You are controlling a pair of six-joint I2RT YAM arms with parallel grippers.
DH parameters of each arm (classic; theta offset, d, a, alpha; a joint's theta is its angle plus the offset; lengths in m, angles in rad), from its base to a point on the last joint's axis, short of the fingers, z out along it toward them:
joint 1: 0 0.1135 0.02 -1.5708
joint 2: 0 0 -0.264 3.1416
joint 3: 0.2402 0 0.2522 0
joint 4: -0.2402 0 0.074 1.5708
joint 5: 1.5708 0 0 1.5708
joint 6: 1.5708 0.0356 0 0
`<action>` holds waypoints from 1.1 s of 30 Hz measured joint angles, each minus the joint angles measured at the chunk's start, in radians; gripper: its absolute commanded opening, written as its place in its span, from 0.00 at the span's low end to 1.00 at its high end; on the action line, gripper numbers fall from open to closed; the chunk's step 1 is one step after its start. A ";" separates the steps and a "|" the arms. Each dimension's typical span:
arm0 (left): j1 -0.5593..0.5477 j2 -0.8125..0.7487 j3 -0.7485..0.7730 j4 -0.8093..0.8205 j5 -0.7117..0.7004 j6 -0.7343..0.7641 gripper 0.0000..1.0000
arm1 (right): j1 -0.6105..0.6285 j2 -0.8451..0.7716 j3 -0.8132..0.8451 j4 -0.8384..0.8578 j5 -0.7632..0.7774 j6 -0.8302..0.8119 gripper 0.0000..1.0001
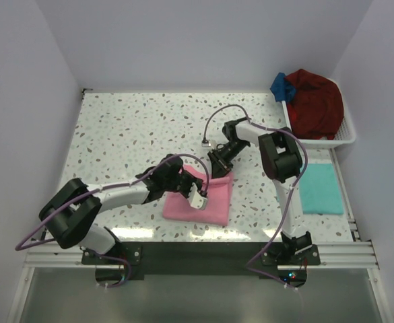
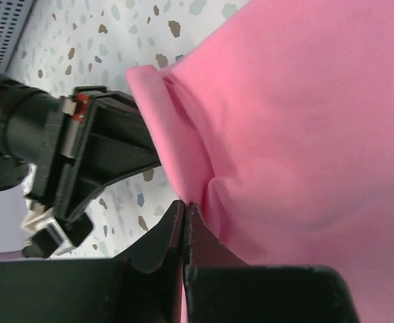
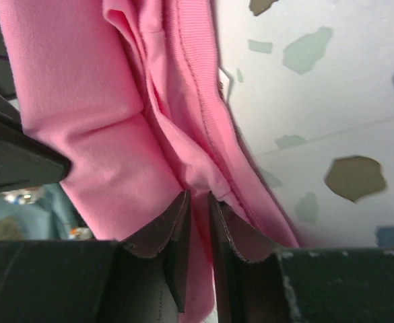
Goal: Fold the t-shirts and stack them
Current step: Fold the tshirt
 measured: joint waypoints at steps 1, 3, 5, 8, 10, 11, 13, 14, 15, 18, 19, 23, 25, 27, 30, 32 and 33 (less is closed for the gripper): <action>0.000 -0.010 0.000 0.003 -0.001 0.001 0.00 | 0.000 0.014 -0.004 0.003 -0.011 0.007 0.22; 0.000 -0.033 -0.001 0.010 -0.001 0.002 0.00 | -0.002 0.026 -0.008 0.000 -0.034 0.018 0.22; 0.000 -0.058 -0.002 0.014 0.000 0.003 0.00 | -0.003 0.028 -0.010 0.000 -0.040 0.022 0.22; 0.000 -0.085 -0.002 0.024 -0.001 0.003 0.00 | -0.003 0.028 -0.012 0.002 -0.040 0.021 0.22; 0.000 -0.092 -0.002 0.033 -0.003 0.003 0.00 | -0.003 0.028 -0.018 0.003 -0.046 0.020 0.22; 0.000 -0.092 -0.002 0.036 -0.005 0.003 0.00 | -0.003 0.028 -0.021 0.003 -0.050 0.020 0.22; 0.000 -0.092 -0.002 0.042 -0.010 0.003 0.00 | -0.003 0.028 -0.024 0.002 -0.055 0.017 0.22; 0.000 -0.092 -0.002 0.047 -0.011 0.003 0.00 | -0.003 0.028 -0.025 0.002 -0.055 0.016 0.22; 0.000 -0.092 -0.002 0.053 -0.012 0.003 0.00 | -0.003 0.028 -0.025 0.002 -0.055 0.016 0.22; 0.000 -0.091 -0.002 0.071 -0.016 0.004 0.00 | -0.003 0.028 -0.025 0.002 -0.055 0.014 0.22; 0.000 -0.090 -0.002 0.080 -0.018 0.004 0.00 | -0.003 0.029 -0.025 0.002 -0.055 0.012 0.22; 0.003 -0.086 0.000 0.103 -0.018 0.004 0.00 | -0.003 0.030 -0.025 -0.001 -0.058 0.008 0.22; 0.003 -0.081 0.002 0.109 -0.018 0.004 0.00 | -0.003 0.030 -0.025 -0.001 -0.058 0.006 0.23; 0.005 -0.072 0.004 0.120 -0.018 0.004 0.00 | -0.003 0.030 -0.025 -0.002 -0.058 0.004 0.23; 0.009 -0.059 0.005 0.136 -0.019 0.012 0.00 | -0.003 0.030 -0.027 -0.002 -0.060 0.002 0.23; 0.010 -0.048 0.005 0.148 -0.021 0.018 0.00 | -0.003 0.030 -0.030 -0.002 -0.063 0.001 0.23; 0.012 -0.042 0.007 0.153 -0.022 0.019 0.00 | -0.003 0.030 -0.032 -0.002 -0.064 0.001 0.23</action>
